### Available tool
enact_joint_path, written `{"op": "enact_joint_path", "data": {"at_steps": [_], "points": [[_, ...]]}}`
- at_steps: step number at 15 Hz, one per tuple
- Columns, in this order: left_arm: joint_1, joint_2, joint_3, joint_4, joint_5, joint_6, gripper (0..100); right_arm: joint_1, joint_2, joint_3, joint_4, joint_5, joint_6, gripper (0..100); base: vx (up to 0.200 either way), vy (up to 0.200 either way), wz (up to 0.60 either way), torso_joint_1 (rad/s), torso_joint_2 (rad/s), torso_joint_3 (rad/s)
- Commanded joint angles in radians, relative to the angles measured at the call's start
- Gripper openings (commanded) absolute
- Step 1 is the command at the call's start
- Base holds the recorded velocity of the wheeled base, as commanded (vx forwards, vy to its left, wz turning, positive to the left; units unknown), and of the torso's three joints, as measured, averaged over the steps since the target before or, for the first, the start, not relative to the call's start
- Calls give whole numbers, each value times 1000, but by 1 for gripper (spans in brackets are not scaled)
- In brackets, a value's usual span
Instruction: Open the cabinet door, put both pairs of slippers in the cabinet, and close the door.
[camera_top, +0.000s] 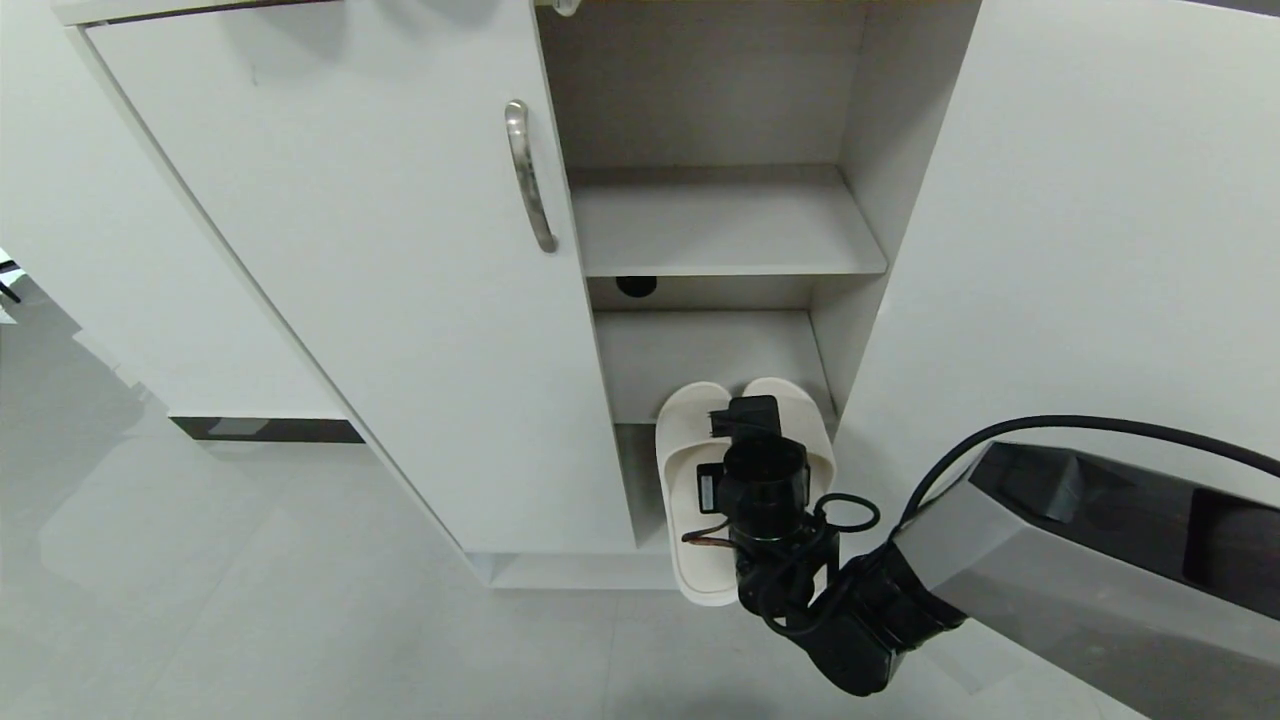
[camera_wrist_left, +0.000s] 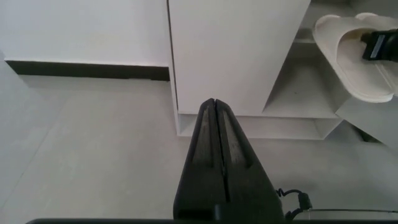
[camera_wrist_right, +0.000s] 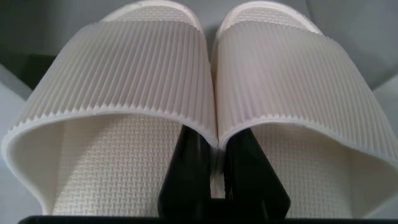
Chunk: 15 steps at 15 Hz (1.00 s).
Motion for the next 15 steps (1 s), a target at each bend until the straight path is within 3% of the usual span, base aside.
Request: {"op": "enact_joint_path", "data": {"at_steps": [1, 8, 15], "points": [[-1, 2, 1, 0, 1, -1, 0, 0, -1, 2, 2, -4, 4, 0, 0, 0, 0, 0, 0, 0], [-1, 2, 0, 0, 1, 0, 0, -21, 17, -12, 2, 6, 1, 0, 0, 0, 0, 0, 0, 0], [1, 2, 1, 0, 1, -3, 0, -36, 28, -47, 2, 95, -1, 0, 0, 0, 0, 0, 0, 0]]}}
